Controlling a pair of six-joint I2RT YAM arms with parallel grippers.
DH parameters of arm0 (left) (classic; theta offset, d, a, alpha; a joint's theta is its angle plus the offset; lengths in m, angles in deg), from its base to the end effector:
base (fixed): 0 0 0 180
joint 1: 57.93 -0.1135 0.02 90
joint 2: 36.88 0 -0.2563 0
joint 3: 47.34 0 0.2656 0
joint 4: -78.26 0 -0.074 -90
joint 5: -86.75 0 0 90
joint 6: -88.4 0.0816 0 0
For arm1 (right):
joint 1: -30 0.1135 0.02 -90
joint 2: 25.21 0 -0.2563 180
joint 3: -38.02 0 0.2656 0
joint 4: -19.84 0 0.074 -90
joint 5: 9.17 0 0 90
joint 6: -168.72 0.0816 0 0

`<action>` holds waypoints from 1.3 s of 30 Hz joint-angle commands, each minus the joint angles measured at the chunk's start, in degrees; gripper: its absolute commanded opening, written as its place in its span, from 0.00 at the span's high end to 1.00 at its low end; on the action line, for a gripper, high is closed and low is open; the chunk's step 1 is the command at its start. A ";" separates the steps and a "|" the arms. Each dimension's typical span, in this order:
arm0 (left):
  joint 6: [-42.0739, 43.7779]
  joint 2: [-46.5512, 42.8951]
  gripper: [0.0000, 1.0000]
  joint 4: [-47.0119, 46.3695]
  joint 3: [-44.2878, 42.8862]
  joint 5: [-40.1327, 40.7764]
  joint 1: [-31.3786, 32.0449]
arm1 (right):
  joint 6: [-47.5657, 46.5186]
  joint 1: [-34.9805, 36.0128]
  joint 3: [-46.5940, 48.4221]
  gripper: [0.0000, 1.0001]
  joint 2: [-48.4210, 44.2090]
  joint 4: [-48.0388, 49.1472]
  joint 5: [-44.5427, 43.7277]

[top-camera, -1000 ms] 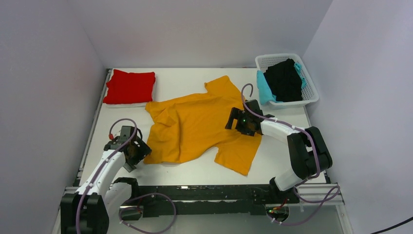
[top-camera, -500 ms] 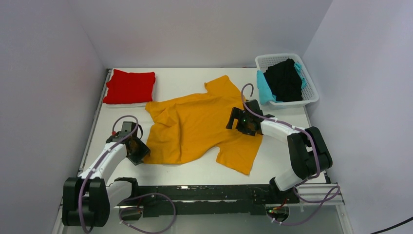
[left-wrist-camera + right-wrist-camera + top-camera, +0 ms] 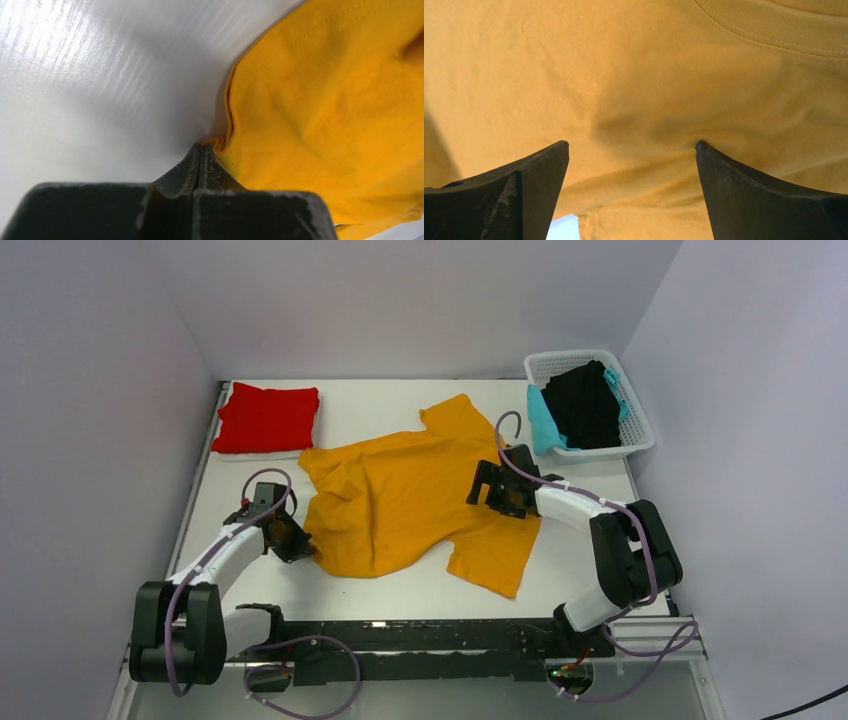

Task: Fold and stack the t-shirts
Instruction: Flatten out the tshirt

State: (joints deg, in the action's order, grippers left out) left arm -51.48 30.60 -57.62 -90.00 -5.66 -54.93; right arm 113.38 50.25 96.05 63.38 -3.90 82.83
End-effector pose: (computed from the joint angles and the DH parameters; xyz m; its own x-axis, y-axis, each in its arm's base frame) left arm 0.2183 -0.0149 0.0936 -0.6520 -0.7309 -0.2016 -0.6692 0.6798 -0.3001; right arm 0.3116 0.1180 0.1084 -0.8343 0.2980 -0.4639 0.1331 0.9253 0.3552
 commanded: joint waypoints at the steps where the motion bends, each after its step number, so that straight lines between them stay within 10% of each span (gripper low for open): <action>1: 2.61 -2.84 1.00 1.43 2.70 2.21 1.47 | -1.21 -0.17 1.41 0.00 -1.33 -5.83 -5.37; 20: 1.21 -24.15 1.00 1.40 8.10 4.82 3.20 | 10.94 9.49 -8.37 0.03 -32.19 -41.85 -10.32; 39: -2.20 -25.62 1.00 6.31 7.63 10.03 3.23 | 19.85 17.14 -15.61 0.18 -22.76 -30.95 -8.89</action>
State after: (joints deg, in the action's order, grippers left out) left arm -52.18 5.25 -53.90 -80.38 0.68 -51.85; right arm 131.87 67.06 81.52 39.93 -39.41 73.72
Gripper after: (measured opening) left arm 0.009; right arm 0.845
